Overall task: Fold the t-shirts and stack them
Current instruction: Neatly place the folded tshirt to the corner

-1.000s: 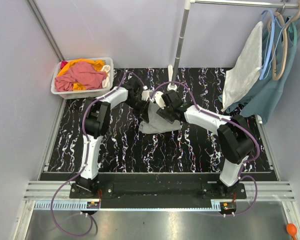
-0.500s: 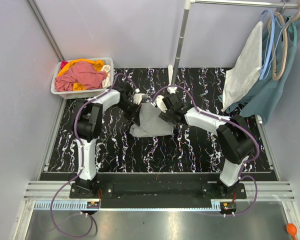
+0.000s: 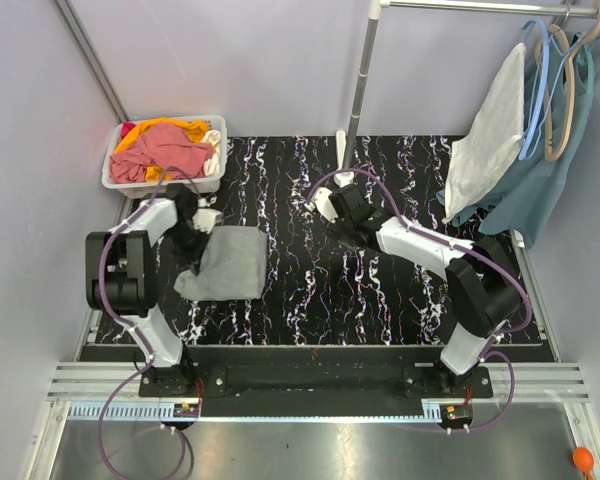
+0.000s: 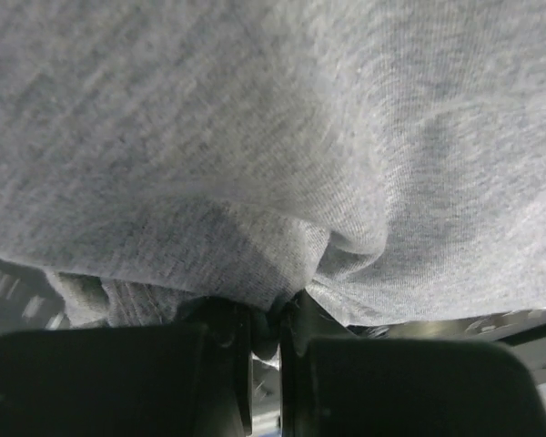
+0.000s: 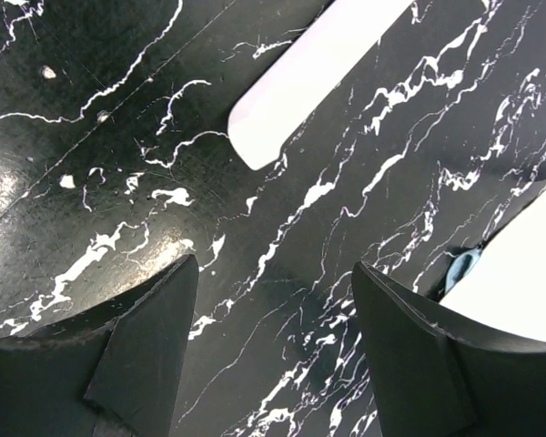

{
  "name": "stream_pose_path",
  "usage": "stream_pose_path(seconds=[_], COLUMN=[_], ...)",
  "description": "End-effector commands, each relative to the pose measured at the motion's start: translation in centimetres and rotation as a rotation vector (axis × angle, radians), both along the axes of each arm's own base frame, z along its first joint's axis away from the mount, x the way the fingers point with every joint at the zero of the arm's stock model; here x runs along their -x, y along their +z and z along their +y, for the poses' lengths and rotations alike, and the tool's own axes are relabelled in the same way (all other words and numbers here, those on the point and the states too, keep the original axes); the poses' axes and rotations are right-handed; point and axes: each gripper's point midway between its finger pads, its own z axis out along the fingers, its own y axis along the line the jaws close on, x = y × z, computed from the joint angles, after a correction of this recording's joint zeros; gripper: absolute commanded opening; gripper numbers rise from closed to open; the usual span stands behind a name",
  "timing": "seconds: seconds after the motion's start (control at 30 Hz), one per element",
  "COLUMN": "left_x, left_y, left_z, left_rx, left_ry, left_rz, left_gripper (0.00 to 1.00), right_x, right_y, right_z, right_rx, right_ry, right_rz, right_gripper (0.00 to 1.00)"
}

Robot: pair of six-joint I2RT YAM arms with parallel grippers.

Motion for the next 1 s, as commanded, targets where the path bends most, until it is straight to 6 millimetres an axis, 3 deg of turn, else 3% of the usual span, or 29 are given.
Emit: stream_pose_path(seconds=[0.0, 0.23, 0.53, 0.77, 0.97], left_x=[1.6, 3.7, 5.4, 4.1, 2.6], left_y=[2.2, 4.1, 3.3, 2.7, 3.7], left_z=[7.1, 15.8, 22.7, 25.7, 27.7], left_rx=[-0.177, -0.292, -0.402, -0.460, -0.531], left_ry=[0.042, 0.193, 0.245, 0.242, 0.252], left_rz=[-0.055, -0.105, -0.080, -0.058, -0.079], left_gripper=[0.00, 0.00, 0.00, 0.00, 0.00], right_x=[0.0, 0.5, 0.6, 0.7, 1.0], right_y=[2.2, 1.4, 1.1, 0.8, 0.4], right_z=[0.1, 0.2, 0.2, 0.6, 0.3], right_rx=[-0.026, -0.041, -0.043, -0.059, -0.050], right_ry=[0.004, 0.011, 0.009, 0.010, 0.008], right_rz=[-0.063, -0.038, -0.032, -0.022, -0.014], right_gripper=[0.76, 0.76, 0.76, 0.76, 0.76])
